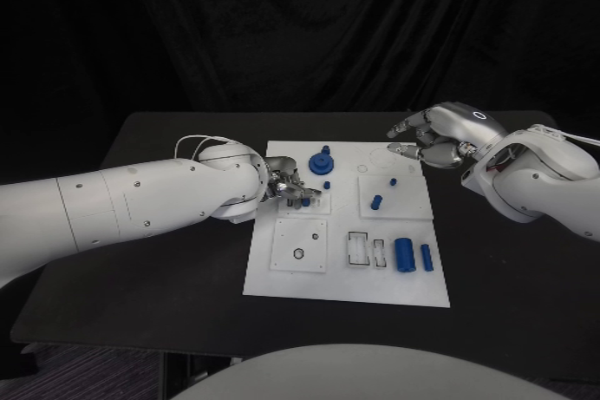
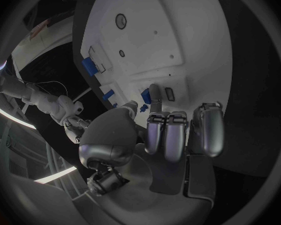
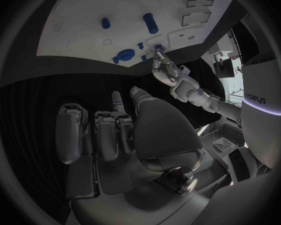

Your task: Assemble the parts on the task board

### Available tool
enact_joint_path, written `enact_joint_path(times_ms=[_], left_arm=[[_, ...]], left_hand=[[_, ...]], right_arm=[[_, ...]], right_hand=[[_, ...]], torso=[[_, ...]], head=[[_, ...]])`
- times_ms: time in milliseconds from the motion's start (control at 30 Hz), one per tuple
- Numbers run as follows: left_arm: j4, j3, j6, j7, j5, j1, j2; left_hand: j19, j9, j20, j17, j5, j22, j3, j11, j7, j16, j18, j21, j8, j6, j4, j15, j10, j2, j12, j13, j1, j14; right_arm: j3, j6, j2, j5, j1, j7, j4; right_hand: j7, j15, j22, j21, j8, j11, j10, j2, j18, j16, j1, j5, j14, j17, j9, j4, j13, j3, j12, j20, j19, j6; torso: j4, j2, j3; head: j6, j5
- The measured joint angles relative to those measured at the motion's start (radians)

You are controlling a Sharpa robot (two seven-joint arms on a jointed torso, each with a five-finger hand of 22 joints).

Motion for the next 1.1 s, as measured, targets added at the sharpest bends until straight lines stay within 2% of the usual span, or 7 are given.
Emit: enact_joint_path(times_ms=[100, 300, 367, 433, 733, 867, 1100], left_arm=[[0.006, -0.001, -0.013, 0.004, 0.000, -0.002, -0.008], [0.036, -0.001, -0.055, 0.017, -0.002, -0.003, -0.042], [0.052, -0.002, -0.075, 0.025, -0.005, 0.000, -0.058], [0.061, -0.003, -0.089, 0.031, -0.009, 0.009, -0.069], [0.057, -0.001, -0.113, 0.073, -0.025, 0.084, -0.099], [0.020, -0.001, -0.097, 0.095, -0.028, 0.096, -0.100], [-0.062, -0.002, -0.053, 0.103, -0.017, 0.102, -0.074]], left_hand=[[0.004, 0.090, -0.004, 0.000, 0.000, 0.000, -0.025, 0.000, -0.005, 0.000, 0.000, 0.000, 0.053, -0.021, -0.001, 0.000, 0.000, 0.007, 0.000, 0.000, 0.007, 0.000], [0.011, 0.163, -0.010, 0.000, 0.017, 0.000, -0.039, -0.004, -0.013, 0.000, 0.000, 0.000, 0.096, -0.039, -0.004, 0.000, 0.004, 0.011, 0.000, 0.000, 0.038, 0.000], [0.015, 0.184, -0.007, 0.000, 0.033, 0.000, -0.045, -0.004, -0.012, 0.000, 0.000, 0.000, 0.106, -0.049, -0.007, 0.000, 0.004, 0.007, 0.000, 0.000, 0.061, 0.000], [0.018, 0.206, -0.010, 0.000, 0.083, 0.000, -0.050, -0.004, -0.013, 0.000, 0.000, 0.000, 0.112, -0.059, -0.012, -0.004, 0.004, 0.001, 0.000, 0.000, 0.095, -0.004], [0.018, 0.231, -0.010, 0.000, 0.120, 0.000, -0.060, -0.004, -0.012, 0.000, 0.000, 0.000, 0.112, -0.081, -0.018, -0.008, 0.004, -0.001, 0.000, 0.000, 0.176, 0.000], [0.023, 0.233, -0.010, 0.000, 0.120, 0.000, -0.059, -0.004, -0.013, 0.000, 0.000, 0.000, 0.112, -0.081, -0.024, -0.008, 0.004, -0.002, 0.000, 0.000, 0.201, 0.000], [0.025, 0.234, -0.010, 0.000, 0.120, 0.000, -0.059, -0.004, -0.012, 0.000, 0.000, 0.004, 0.104, -0.088, -0.024, -0.007, 0.004, 0.004, 0.000, 0.000, 0.216, 0.000]], right_arm=[[0.000, 0.002, -0.002, 0.000, 0.000, -0.001, 0.001], [0.000, 0.003, -0.009, 0.000, 0.000, -0.003, 0.003], [0.000, 0.003, -0.012, 0.000, 0.000, -0.004, 0.004], [0.000, 0.003, -0.015, 0.000, 0.000, -0.005, 0.004], [0.000, 0.003, -0.019, 0.000, 0.000, -0.010, 0.005], [0.000, 0.004, -0.018, 0.000, 0.000, -0.012, 0.002], [0.000, 0.005, -0.012, 0.000, 0.000, -0.013, -0.003]], right_hand=[[0.000, 0.000, 0.000, 0.000, 0.000, 0.000, 0.000, 0.000, 0.000, 0.000, 0.000, 0.000, 0.000, 0.000, 0.000, 0.000, 0.000, 0.000, 0.000, 0.000, 0.000, 0.000], [0.000, 0.000, 0.000, 0.000, 0.000, 0.000, 0.000, 0.000, 0.000, 0.000, 0.000, 0.004, 0.000, 0.000, 0.000, 0.000, 0.000, 0.000, 0.000, 0.000, 0.000, 0.000], [0.000, 0.000, 0.000, 0.000, 0.000, 0.000, 0.000, 0.000, 0.000, 0.000, 0.000, 0.004, 0.000, 0.000, 0.000, 0.000, 0.000, 0.000, 0.000, 0.000, 0.000, 0.000], [0.000, 0.000, 0.000, 0.000, 0.000, 0.000, 0.000, 0.000, 0.000, 0.000, 0.000, 0.004, 0.000, 0.000, 0.000, 0.000, 0.000, 0.000, 0.000, 0.000, 0.000, 0.000], [0.000, 0.000, 0.000, 0.000, 0.000, 0.000, 0.000, 0.000, 0.000, 0.000, 0.000, 0.004, 0.000, 0.000, -0.001, 0.000, 0.000, 0.000, 0.000, 0.000, 0.000, 0.000], [0.000, 0.000, 0.000, 0.000, 0.000, 0.000, 0.000, 0.000, 0.000, 0.000, 0.000, 0.004, 0.000, 0.000, -0.001, 0.000, 0.000, 0.000, 0.000, 0.000, 0.000, 0.000], [-0.004, 0.000, 0.000, 0.000, 0.000, 0.000, 0.000, 0.000, 0.000, 0.000, 0.000, 0.004, 0.000, 0.000, -0.001, 0.000, 0.000, 0.000, 0.000, 0.000, 0.000, 0.003]], torso=[[0.0000, 0.000, -0.0001], [0.0002, 0.000, -0.0001], [0.0002, 0.000, -0.0001], [0.0002, 0.001, -0.0003], [-0.0012, 0.000, -0.0003], [-0.0012, -0.001, 0.0001], [-0.0012, 0.000, 0.0004]], head=[[0.000, 0.000], [0.000, 0.003], [0.000, 0.003], [0.000, 0.005], [0.000, 0.018], [0.000, 0.019], [0.000, 0.021]])
